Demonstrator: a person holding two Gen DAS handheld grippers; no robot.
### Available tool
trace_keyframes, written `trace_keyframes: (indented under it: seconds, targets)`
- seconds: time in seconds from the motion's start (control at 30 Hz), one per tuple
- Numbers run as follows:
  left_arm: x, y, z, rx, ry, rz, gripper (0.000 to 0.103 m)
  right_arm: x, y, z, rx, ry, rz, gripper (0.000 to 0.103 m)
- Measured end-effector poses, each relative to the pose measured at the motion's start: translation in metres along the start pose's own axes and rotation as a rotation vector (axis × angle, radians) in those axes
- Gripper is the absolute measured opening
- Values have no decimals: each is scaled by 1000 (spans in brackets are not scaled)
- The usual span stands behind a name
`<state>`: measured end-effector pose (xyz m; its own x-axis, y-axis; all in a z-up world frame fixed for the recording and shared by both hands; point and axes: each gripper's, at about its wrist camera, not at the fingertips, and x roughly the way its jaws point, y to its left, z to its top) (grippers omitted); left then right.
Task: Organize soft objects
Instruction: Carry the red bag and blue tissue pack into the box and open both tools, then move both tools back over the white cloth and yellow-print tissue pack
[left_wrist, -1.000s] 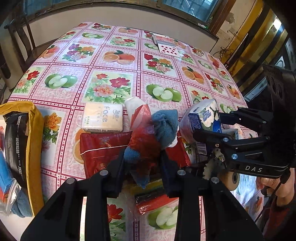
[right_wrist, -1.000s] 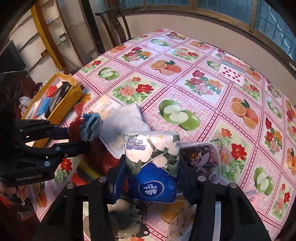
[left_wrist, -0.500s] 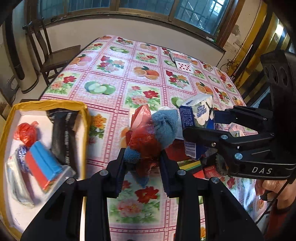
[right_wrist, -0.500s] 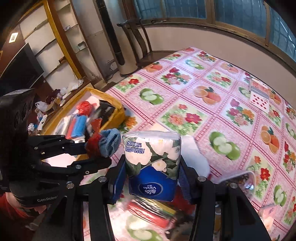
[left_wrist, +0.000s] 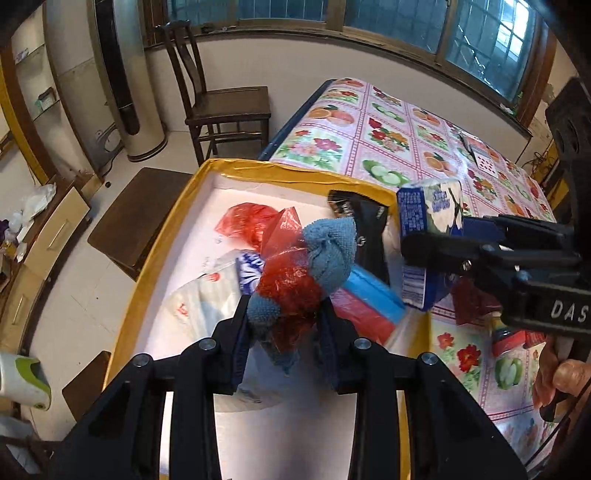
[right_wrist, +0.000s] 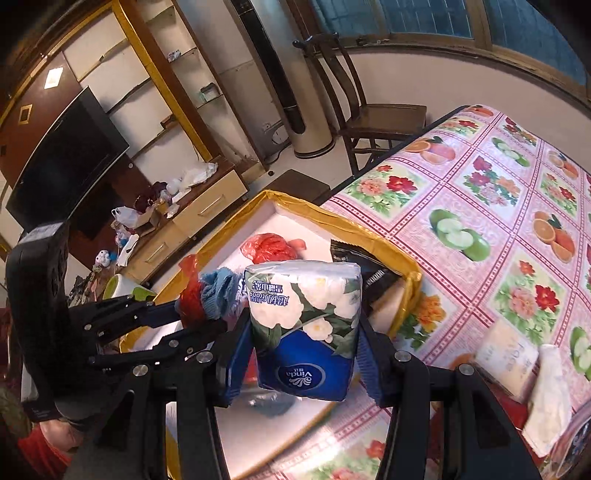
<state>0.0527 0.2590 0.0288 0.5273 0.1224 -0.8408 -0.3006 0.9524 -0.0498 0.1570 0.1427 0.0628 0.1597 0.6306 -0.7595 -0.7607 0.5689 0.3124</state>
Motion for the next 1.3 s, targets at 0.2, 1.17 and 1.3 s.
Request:
trace_keyframes:
  seconds: [0.2, 1.17, 1.3]
  targets:
    - [11, 19, -11, -16, 3, 33, 31, 39, 11, 20, 32, -4, -46, 52]
    - [-32, -112, -24, 119, -104, -175, 73, -203, -64, -126, 57, -304, -230, 91]
    - [-20, -155, -16, 170, -50, -231, 74, -239, -111, -163, 137, -289, -314, 91]
